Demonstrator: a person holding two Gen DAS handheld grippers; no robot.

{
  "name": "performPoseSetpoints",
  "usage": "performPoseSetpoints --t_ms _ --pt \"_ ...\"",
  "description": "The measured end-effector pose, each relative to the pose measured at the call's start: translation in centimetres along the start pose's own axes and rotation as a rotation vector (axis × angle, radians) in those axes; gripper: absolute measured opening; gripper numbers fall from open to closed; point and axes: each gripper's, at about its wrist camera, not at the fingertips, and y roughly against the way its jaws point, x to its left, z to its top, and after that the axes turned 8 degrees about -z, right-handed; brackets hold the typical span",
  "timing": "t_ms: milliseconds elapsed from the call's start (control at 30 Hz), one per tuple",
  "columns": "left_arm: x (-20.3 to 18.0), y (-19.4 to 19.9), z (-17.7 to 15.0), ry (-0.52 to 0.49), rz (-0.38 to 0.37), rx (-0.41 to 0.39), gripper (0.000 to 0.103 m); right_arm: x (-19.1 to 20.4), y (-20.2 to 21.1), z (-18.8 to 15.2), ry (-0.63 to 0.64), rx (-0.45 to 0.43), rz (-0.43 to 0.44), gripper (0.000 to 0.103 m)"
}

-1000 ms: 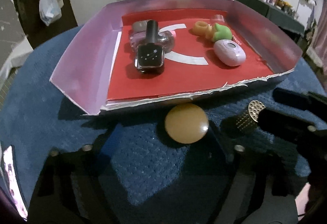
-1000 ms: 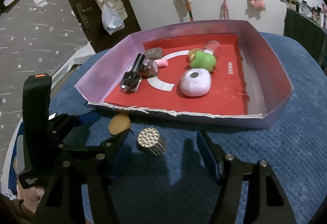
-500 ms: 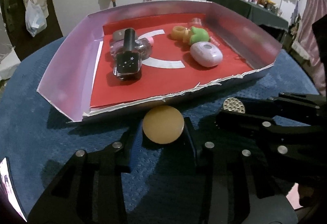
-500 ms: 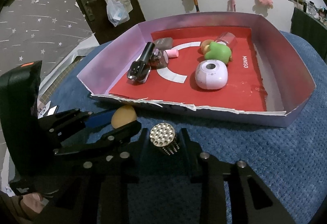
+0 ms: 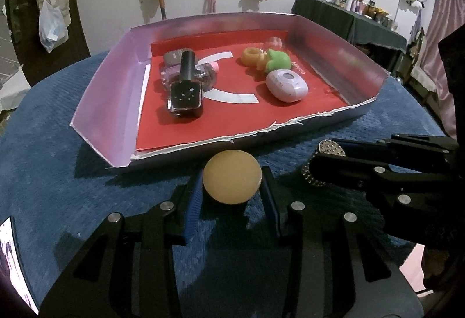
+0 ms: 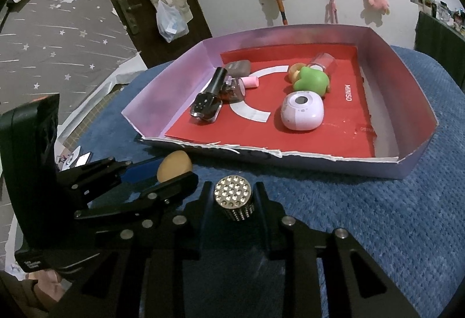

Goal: Organize rigid objects
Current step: 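Grasp the beige round compact with the left gripper while the right gripper grasps the metal brush, then carry the beige compact and metal brush over the red box with both grippers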

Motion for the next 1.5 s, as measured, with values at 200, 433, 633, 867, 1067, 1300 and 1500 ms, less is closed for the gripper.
performPoseSetpoints --t_ms 200,433,633,867,1067,1300,1500 --pt "-0.4 1.6 0.0 -0.002 -0.003 -0.027 0.036 0.4 1.3 0.0 0.008 -0.019 0.016 0.029" --pt "-1.1 3.8 0.7 -0.016 -0.009 -0.084 0.036 0.6 2.8 0.6 0.01 -0.05 0.044 0.029" --pt "-1.1 4.5 1.8 -0.023 -0.01 -0.114 0.036 0.8 3.4 1.6 0.019 -0.07 0.052 0.029" --pt "-0.6 4.2 3.4 -0.021 -0.008 -0.133 0.036 0.7 3.5 3.2 0.027 -0.097 0.036 0.029" --pt "0.3 3.0 4.3 0.002 -0.011 -0.118 0.036 -0.2 2.7 4.4 0.016 -0.102 0.009 0.029" --pt "1.5 1.3 4.7 0.036 -0.012 -0.081 0.036 -1.7 1.1 4.9 -0.01 -0.074 -0.033 0.029" --pt "2.3 -0.6 4.6 0.055 -0.028 -0.024 0.036 -2.6 -0.2 5.0 -0.024 -0.046 -0.061 0.029"
